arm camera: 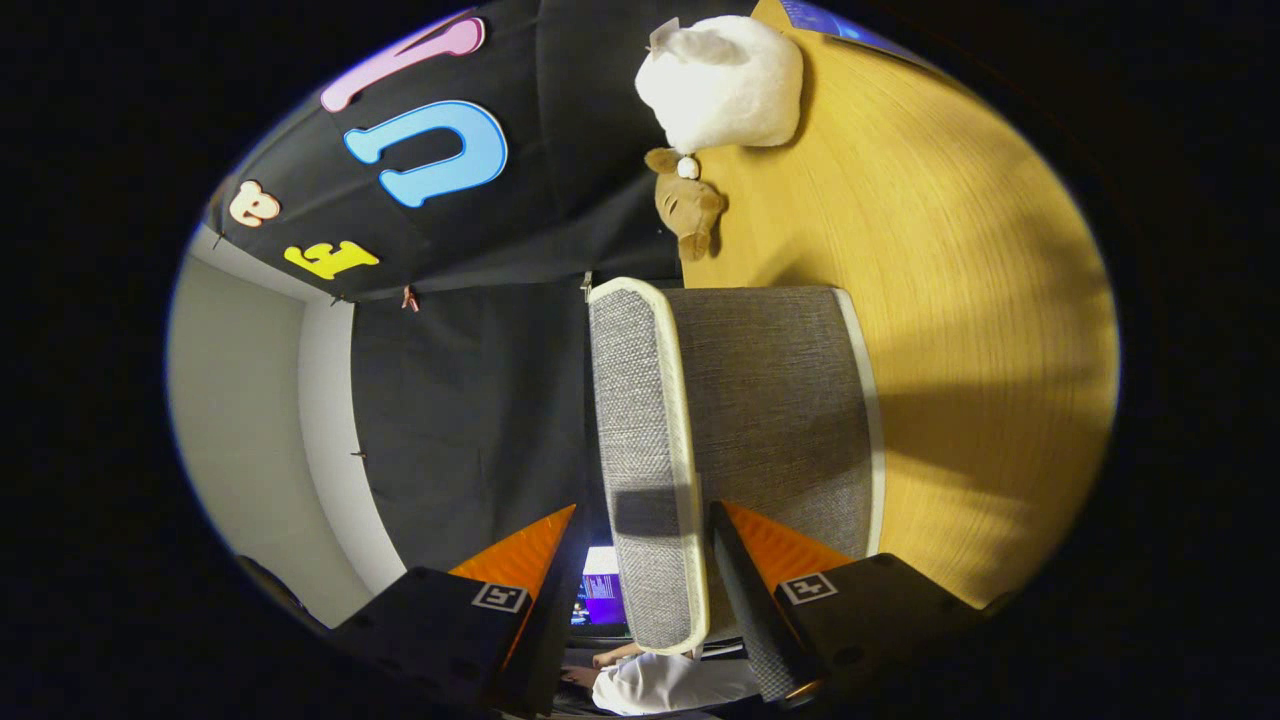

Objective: Open the storage box then place both shoes into the box .Put the left shoe in first, then the right shoe, with the right side of both shoes facing outward in a uniform manner.

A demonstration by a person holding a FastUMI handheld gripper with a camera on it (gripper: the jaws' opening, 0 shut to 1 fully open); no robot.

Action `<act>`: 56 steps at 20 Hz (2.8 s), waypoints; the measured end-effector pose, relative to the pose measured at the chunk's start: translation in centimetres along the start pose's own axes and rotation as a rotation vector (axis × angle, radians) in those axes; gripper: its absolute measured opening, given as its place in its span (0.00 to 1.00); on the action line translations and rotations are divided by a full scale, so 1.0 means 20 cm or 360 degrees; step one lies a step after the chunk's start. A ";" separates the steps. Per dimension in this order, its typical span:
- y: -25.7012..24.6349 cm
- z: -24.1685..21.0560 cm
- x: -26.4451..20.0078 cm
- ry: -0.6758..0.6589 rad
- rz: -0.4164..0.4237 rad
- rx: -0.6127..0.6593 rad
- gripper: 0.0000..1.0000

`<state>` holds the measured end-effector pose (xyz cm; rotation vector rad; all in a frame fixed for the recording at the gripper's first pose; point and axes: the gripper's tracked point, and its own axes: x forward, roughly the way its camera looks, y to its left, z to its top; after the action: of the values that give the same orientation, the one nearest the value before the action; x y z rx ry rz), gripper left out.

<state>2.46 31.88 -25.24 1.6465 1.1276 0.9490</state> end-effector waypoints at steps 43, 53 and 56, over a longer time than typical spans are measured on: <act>0.91 -0.39 1.29 -0.0071 -0.0124 -0.0579 0.58; 0.96 -0.27 0.95 -0.0277 -0.0238 -0.0921 0.84; 1.03 -0.19 0.70 -0.0448 -0.0323 -0.1107 0.84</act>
<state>8.33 42.49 -3.18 1.0329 0.6488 0.8196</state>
